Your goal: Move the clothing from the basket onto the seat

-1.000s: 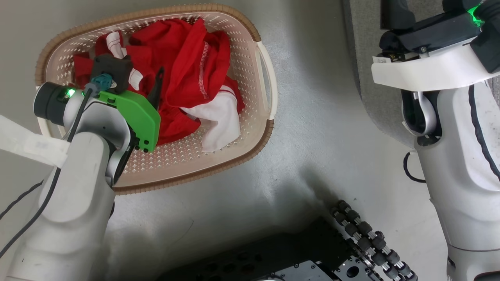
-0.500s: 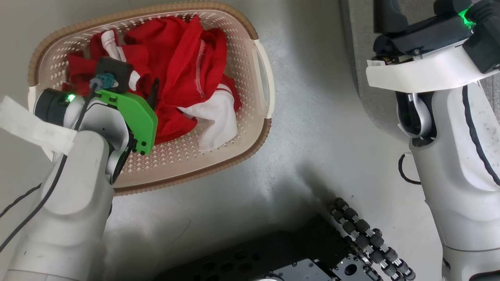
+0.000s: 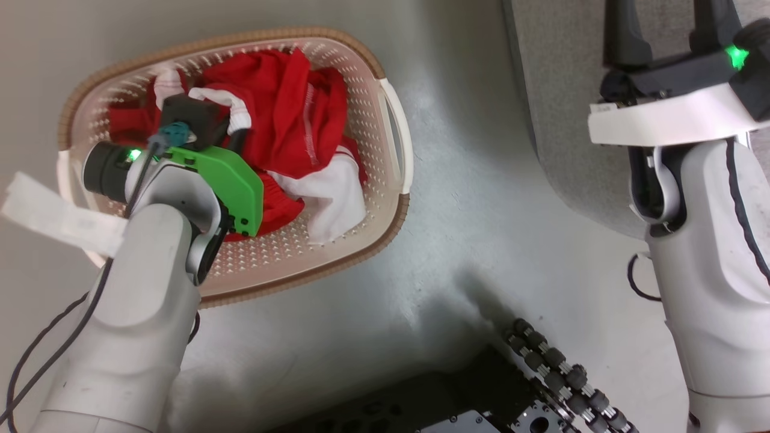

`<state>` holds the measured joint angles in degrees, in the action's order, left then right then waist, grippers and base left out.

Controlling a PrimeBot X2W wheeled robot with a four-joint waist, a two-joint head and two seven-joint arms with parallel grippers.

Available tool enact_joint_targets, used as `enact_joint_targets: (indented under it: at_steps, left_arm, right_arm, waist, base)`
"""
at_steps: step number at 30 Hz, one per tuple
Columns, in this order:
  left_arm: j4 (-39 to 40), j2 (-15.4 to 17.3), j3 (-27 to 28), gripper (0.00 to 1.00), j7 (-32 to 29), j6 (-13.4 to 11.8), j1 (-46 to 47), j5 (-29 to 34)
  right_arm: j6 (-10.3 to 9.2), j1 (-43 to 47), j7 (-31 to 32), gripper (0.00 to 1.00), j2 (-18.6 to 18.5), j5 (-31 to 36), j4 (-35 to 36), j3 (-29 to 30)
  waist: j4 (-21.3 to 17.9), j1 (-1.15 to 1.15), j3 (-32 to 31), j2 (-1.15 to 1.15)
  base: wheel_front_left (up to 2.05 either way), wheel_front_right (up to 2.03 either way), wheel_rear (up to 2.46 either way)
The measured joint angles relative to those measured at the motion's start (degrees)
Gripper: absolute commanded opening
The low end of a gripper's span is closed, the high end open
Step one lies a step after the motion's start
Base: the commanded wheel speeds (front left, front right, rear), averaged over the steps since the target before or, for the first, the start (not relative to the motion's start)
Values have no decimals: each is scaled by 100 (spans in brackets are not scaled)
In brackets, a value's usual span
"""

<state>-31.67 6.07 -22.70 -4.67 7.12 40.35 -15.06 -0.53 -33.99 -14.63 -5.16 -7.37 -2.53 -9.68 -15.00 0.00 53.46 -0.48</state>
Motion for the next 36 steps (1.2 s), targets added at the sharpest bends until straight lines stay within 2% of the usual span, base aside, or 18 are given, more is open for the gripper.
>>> enact_joint_targets:
  at_steps: [10,19,28,36]
  left_arm:
    - [180,-157,291,0,1014,0,-77,-552]
    - [485,-255,444,0,1825,0,-398,-955]
    - [842,-328,389,0,1886,0,-725,-1314]
    - [1260,-333,142,0,1889,0,-926,-1361]
  right_arm:
    - [3,416,-1,100,-297,102,-99,354]
    - [205,534,-1,100,-650,263,-46,474]
    - [475,714,-1,100,-794,389,0,243]
    - [708,1044,-1,100,-602,378,-31,-537]
  waist:
    - [341,0,-639,0]
    - [896,0,-1244,0]
    - [1487,0,-1943,0]
    - [1878,0,-2640,0]
  base:
    - [0,0,0]
    - [0,0,0]
    - [0,0,0]
    - [0,0,0]
